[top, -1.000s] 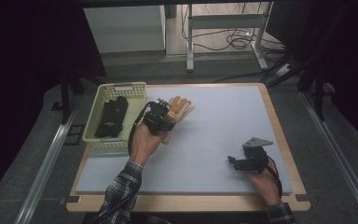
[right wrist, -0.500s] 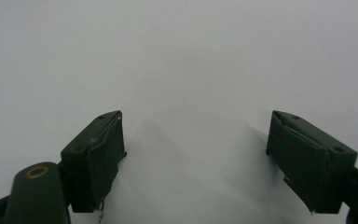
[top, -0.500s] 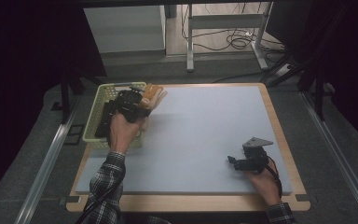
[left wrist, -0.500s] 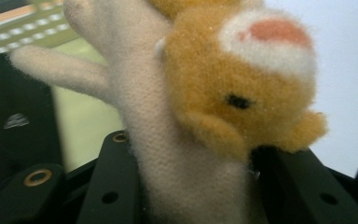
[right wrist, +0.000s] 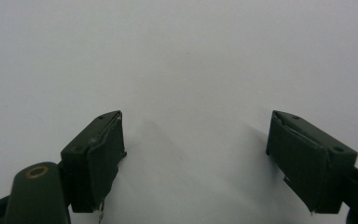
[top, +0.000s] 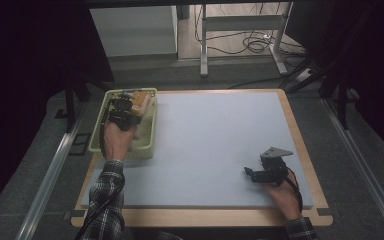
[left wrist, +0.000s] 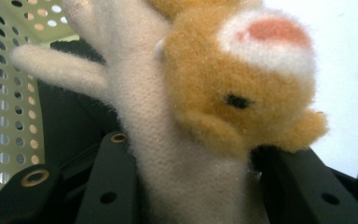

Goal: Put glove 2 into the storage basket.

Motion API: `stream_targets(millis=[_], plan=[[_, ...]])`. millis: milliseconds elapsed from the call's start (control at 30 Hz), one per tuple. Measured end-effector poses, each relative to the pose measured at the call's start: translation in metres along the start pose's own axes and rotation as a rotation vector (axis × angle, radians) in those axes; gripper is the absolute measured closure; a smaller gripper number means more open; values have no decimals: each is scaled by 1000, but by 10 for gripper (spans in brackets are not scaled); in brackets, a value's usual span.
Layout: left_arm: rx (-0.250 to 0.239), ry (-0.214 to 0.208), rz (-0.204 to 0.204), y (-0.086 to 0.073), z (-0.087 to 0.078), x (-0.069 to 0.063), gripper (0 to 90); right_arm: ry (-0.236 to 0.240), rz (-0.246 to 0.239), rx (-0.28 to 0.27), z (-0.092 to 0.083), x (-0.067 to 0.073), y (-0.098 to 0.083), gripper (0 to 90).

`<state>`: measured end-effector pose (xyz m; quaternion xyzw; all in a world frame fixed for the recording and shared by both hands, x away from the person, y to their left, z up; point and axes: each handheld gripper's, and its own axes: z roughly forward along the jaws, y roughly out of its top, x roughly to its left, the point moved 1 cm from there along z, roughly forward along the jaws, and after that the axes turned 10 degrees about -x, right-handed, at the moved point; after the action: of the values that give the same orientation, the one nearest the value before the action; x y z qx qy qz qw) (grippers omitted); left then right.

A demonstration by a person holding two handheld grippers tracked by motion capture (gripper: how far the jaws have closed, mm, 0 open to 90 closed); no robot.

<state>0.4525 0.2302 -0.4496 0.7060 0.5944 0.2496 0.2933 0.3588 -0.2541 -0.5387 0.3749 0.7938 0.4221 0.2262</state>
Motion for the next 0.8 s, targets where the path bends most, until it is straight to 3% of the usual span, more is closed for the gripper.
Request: stream_targets(millis=[200,533,700,800], plan=[[35,25,-17,-3,21,3,600,0,-2,-1,0,0,0,184],[103,72,16,1,54,-5,590,0,-2,-2,0,0,0,184],[124,63,16,2,65,-8,566,0,-2,-2,0,0,0,184],[144,45,19,0,72,-9,472,0,-2,-2,0,0,0,184]])
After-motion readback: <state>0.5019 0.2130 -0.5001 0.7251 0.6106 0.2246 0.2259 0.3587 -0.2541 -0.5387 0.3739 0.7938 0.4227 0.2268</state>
